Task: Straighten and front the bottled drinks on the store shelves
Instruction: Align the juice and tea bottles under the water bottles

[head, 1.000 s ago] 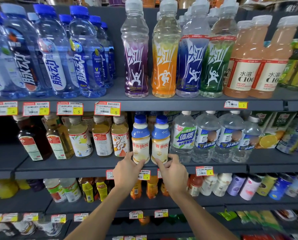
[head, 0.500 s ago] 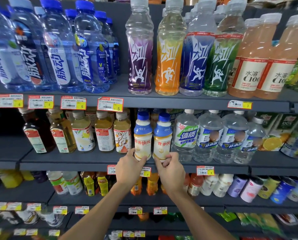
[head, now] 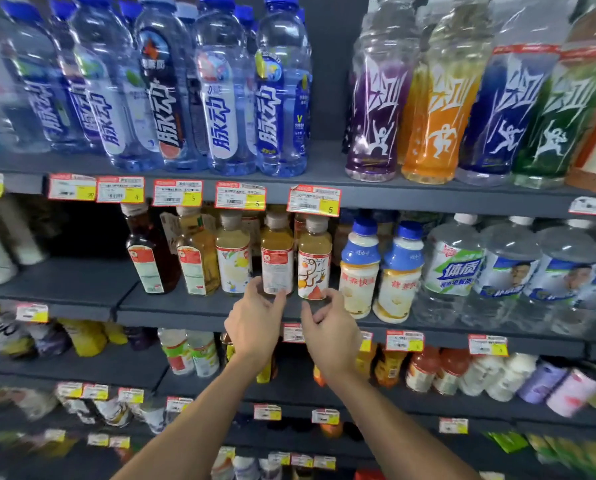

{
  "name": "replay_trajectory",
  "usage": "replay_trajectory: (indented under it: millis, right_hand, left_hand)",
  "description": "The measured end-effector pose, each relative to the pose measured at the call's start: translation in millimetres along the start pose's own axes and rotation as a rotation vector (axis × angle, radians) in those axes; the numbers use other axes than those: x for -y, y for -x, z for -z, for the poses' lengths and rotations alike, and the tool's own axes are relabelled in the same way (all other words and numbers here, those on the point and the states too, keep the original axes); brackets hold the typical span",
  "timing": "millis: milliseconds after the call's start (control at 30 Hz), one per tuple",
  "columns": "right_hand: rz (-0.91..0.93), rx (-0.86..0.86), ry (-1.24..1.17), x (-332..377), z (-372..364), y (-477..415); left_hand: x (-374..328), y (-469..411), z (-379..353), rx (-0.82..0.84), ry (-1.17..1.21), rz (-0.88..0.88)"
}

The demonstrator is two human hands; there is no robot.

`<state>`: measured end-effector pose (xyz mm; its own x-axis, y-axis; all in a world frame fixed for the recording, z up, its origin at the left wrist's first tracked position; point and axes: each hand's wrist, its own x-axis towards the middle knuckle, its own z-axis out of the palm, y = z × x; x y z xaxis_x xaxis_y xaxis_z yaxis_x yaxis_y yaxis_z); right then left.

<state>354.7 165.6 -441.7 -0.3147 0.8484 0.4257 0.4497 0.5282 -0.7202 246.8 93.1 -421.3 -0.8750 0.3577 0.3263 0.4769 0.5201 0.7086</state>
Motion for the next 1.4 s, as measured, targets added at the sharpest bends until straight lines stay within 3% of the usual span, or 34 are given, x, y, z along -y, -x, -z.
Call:
replay_trajectory:
  millis: [233,467,833,1200,1400]
  right_hand:
    - [-0.220,-0.094,0.121,25,-30,-6]
    - [-0.277,-0.116,0.266,32,-38,-17]
    - [-0.245,-0.008,0.294,23,-37,-22]
    - [-0.078,0.146,0.185,-3,-10,-17]
    - [-0.054,0.176,0.115,-4,-6,-20]
  left_hand:
    - [9,-21,-6,0.155,-0.120,-0.039]
    - [1,-32,-11,0.170,-0.106,0.001]
    - [-6,-39,-22,0.118,-0.083,0.022]
    - [31,-51,18,0.387,0.039,-0.162]
    - [32,-40,22,0.338,0.037,-0.156]
